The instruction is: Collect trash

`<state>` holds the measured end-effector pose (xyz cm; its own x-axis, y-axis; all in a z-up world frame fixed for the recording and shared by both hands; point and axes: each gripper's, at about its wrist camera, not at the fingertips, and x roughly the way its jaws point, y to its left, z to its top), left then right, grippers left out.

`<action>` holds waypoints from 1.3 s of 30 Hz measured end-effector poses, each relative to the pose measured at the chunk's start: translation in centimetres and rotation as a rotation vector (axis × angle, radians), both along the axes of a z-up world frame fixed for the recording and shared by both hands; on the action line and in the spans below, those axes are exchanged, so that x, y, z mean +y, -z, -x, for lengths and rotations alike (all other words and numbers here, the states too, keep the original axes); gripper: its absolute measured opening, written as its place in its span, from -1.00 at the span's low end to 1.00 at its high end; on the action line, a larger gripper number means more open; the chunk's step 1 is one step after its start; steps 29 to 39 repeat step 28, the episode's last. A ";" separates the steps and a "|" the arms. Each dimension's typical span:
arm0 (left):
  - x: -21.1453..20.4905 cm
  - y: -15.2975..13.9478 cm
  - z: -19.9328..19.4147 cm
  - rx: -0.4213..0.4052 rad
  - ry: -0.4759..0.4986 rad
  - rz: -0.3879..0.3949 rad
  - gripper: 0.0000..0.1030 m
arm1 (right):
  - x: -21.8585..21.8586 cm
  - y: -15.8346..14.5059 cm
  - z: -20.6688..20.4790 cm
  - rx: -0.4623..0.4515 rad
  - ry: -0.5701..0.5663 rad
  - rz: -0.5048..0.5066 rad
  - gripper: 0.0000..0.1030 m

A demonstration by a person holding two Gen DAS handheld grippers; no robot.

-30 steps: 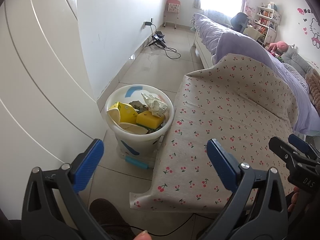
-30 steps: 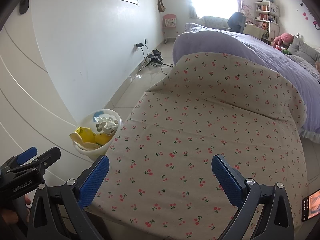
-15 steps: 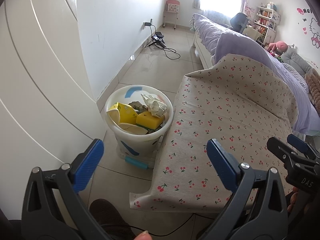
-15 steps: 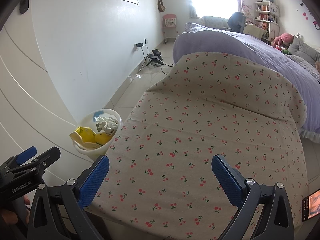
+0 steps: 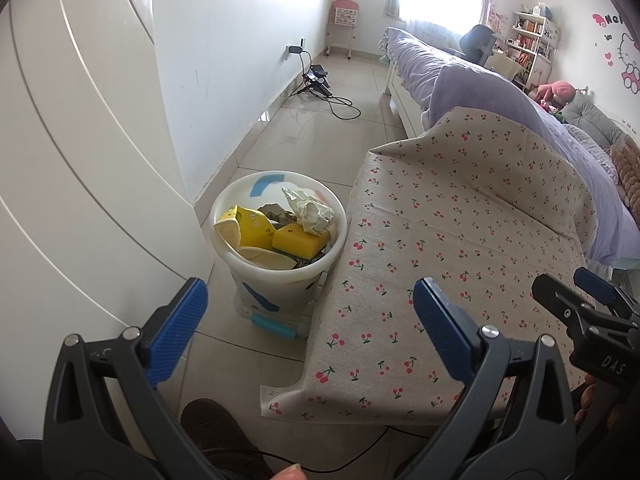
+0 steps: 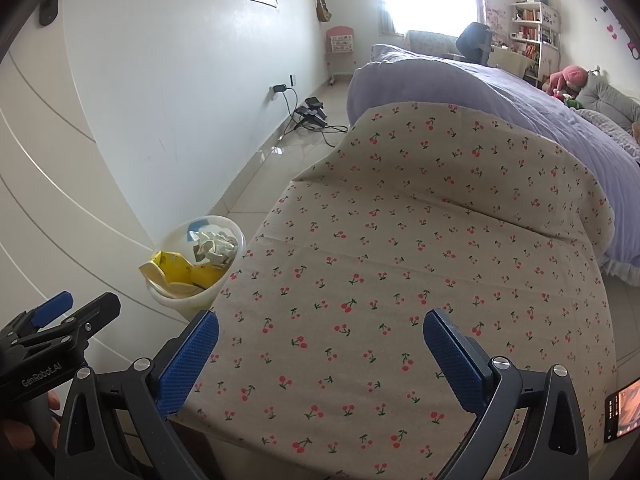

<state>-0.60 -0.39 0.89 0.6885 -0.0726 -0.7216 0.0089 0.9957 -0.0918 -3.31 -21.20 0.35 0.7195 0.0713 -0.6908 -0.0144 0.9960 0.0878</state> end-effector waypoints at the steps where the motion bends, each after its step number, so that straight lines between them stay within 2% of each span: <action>1: -0.1 0.0 0.1 -0.001 0.001 -0.003 0.98 | 0.0 0.0 0.0 0.000 0.000 0.000 1.00; 12: -0.1 -0.2 0.1 -0.008 -0.004 -0.029 0.98 | 0.1 0.0 0.0 0.000 -0.010 -0.002 1.00; 21: -0.2 -0.3 0.2 -0.022 -0.027 -0.088 0.98 | 0.0 0.2 0.0 0.003 -0.007 0.005 1.00; 26: -0.2 -0.4 0.3 -0.017 -0.016 -0.088 0.98 | 0.0 0.3 -0.1 0.004 -0.008 0.008 1.00; 28: -0.3 -0.5 0.0 0.002 0.010 -0.082 0.98 | -1.1 0.5 -0.4 -0.009 0.041 0.004 1.00; 39: -0.3 -0.5 0.0 0.002 0.010 -0.082 0.98 | -1.1 0.5 -0.4 -0.009 0.041 0.004 1.00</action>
